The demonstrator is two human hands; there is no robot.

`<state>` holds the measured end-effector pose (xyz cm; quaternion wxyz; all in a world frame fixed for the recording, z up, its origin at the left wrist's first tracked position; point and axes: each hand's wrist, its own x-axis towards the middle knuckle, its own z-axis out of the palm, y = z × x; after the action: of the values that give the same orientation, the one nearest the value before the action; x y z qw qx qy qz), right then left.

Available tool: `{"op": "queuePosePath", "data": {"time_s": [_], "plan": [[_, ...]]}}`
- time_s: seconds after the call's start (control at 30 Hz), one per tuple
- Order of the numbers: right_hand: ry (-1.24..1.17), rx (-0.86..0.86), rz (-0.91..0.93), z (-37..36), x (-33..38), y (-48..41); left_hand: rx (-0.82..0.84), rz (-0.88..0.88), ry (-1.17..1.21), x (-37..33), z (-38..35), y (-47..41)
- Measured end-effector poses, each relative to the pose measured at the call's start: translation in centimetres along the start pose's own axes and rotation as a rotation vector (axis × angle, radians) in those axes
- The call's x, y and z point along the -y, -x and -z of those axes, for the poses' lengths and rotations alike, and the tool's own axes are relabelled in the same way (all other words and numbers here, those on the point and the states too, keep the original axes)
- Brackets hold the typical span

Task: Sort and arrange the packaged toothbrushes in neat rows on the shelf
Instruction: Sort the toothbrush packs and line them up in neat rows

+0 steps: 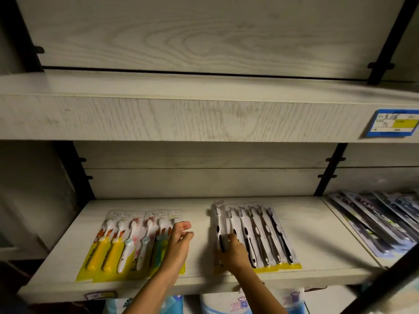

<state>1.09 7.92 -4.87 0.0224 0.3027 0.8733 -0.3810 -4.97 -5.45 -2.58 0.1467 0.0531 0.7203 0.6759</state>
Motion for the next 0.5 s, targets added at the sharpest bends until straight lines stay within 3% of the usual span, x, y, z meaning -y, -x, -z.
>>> {"op": "queuePosePath", "data": {"time_s": [0.13, 0.27, 0.37, 0.5], "plan": [[0.151, -0.023, -0.015, -0.32, -0.31, -0.13, 0.001, -0.036, -0.034, 0.19, 0.67, 0.07], [0.482, -0.129, 0.071, -0.12, 0.07, 0.05, 0.009, -0.033, -0.038, 0.38, 0.74, 0.26], [0.681, -0.106, 0.087, 0.03, 0.37, 0.05, 0.008, -0.018, -0.035, 0.56, 0.66, 0.39], [0.740, -0.104, 0.064, 0.31, 0.32, 0.09, 0.010, -0.008, -0.035, 0.55, 0.72, 0.38]]}}
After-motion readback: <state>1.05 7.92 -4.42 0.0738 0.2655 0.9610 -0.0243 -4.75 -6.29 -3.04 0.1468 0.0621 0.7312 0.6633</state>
